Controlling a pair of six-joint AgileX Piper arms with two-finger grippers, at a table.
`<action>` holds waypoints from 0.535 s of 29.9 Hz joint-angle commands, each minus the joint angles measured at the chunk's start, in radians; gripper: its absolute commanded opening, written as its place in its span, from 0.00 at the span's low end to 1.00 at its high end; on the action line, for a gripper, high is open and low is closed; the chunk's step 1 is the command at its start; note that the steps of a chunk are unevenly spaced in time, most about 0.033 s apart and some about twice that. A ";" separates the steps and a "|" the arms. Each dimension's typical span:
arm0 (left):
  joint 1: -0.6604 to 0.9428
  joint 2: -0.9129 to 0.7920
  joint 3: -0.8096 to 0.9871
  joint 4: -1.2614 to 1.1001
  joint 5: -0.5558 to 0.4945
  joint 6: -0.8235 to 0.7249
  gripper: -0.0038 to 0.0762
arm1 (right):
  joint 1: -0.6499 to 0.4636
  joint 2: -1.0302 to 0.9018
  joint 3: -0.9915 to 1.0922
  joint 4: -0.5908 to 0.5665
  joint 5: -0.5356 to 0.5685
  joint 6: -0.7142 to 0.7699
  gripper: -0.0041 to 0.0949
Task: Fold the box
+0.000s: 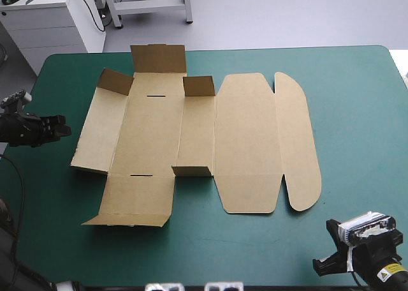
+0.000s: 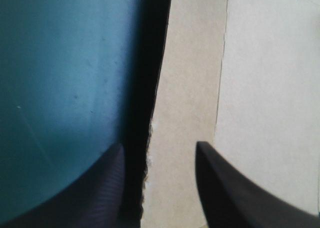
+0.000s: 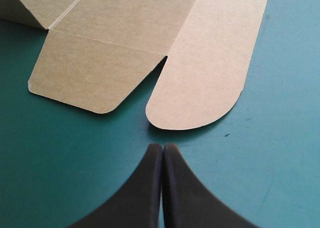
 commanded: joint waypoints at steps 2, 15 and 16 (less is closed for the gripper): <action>0.004 0.047 -0.102 -0.085 0.166 0.000 0.72 | 0.002 0.012 -0.021 0.017 -0.057 -0.002 0.02; -0.018 0.203 -0.127 -0.136 0.203 -0.029 0.73 | 0.002 0.012 -0.021 0.017 -0.057 0.000 0.02; -0.026 0.205 -0.127 -0.136 0.203 -0.031 0.73 | 0.002 0.012 -0.021 0.017 -0.057 0.004 0.02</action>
